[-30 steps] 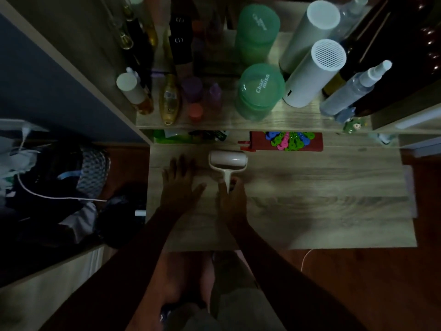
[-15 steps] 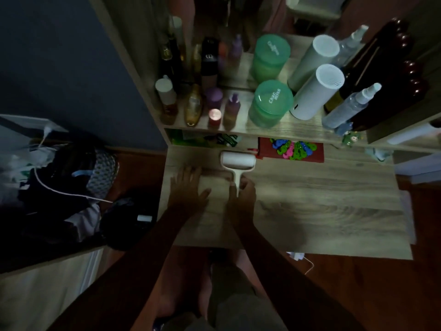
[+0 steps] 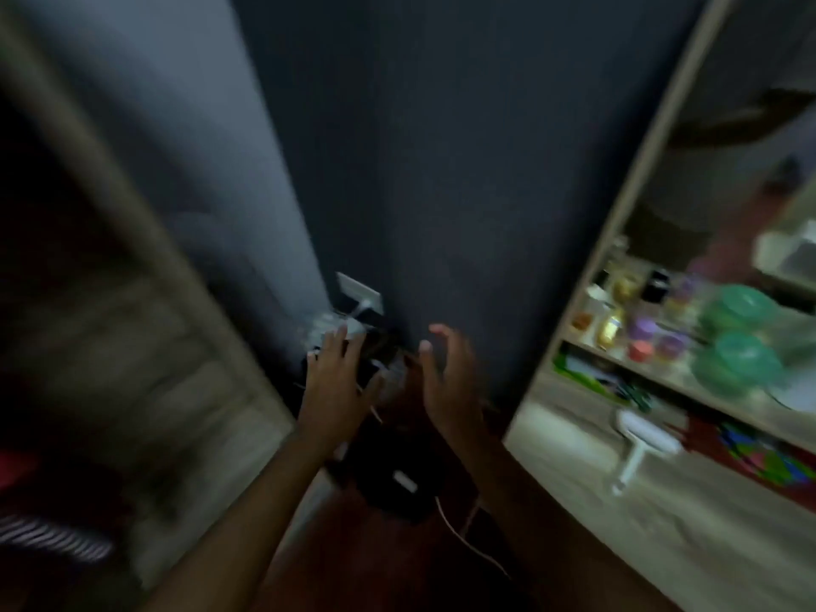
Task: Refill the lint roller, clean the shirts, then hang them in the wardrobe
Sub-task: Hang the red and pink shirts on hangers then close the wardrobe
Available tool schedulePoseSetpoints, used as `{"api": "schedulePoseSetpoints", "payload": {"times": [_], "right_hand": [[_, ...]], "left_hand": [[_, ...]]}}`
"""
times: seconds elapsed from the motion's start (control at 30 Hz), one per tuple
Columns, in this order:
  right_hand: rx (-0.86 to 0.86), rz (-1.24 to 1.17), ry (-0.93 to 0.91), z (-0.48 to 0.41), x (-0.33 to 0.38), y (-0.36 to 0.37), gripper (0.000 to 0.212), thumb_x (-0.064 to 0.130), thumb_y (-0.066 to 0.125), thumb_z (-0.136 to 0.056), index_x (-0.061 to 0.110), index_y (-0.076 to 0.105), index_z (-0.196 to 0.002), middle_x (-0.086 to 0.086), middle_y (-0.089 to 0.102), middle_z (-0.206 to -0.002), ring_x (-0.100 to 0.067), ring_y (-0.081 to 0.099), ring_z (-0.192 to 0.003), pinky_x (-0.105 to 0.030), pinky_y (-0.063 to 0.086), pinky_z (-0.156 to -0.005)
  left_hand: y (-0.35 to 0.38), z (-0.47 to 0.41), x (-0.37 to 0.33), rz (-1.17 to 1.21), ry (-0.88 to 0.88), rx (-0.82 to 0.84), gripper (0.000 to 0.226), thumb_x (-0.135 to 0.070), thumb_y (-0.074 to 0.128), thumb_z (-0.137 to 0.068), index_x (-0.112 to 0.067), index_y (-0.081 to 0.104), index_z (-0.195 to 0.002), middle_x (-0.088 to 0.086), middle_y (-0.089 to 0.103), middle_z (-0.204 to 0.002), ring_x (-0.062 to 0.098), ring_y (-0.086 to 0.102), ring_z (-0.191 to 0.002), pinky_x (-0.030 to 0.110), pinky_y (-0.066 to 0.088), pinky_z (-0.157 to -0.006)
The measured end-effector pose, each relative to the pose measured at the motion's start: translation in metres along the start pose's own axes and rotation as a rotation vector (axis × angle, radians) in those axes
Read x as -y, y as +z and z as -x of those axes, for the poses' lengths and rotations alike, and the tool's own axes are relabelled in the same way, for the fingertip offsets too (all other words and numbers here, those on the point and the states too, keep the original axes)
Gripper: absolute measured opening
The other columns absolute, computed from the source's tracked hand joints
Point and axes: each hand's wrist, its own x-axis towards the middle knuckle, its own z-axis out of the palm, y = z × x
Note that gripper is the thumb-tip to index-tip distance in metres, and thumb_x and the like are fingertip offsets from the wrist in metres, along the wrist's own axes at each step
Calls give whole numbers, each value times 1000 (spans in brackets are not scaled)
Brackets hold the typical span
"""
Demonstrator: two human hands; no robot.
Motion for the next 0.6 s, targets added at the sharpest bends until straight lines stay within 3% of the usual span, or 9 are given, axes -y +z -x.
{"api": "schedulePoseSetpoints", "payload": {"times": [0.1,0.27,0.4,0.5,0.6], "right_hand": [[139,-93,-313,4,115,56,35,35,47,-100,14,58,-126,-1,56,-125,-13,51,-117,-24,39,-102],[291,-192,-743,21,296,124,31,28,50,-102,17,54,-130,2,54,-127,-9,47,-122,-8,29,-103],[300,-284,-975,38,410,158,31,29,49,-100,16,56,-128,-2,57,-127,-20,51,-121,-29,39,-105],[298,-308,-1097,49,476,173,31,32,52,-99,16,57,-125,-1,58,-125,-19,51,-118,-31,40,-102],[357,-264,-1187,56,525,183,31,32,53,-99,20,55,-128,1,54,-127,-16,47,-121,-33,40,-102]], "left_hand": [[-117,29,60,-18,-103,-220,83,-68,34,-87,-16,39,-151,12,27,-163,32,19,-153,58,19,-119],[-305,81,123,-171,-123,-537,78,-65,41,-90,-19,37,-152,7,26,-164,25,15,-154,56,18,-120],[-428,114,138,-338,-94,-733,76,-64,44,-91,-17,39,-151,8,30,-162,26,18,-154,57,21,-119],[-494,129,145,-411,-103,-812,70,-59,50,-94,-19,37,-151,7,30,-161,26,20,-153,56,19,-122],[-541,136,159,-483,-116,-859,69,-60,49,-93,-21,39,-149,9,33,-159,28,26,-150,56,27,-119]]}}
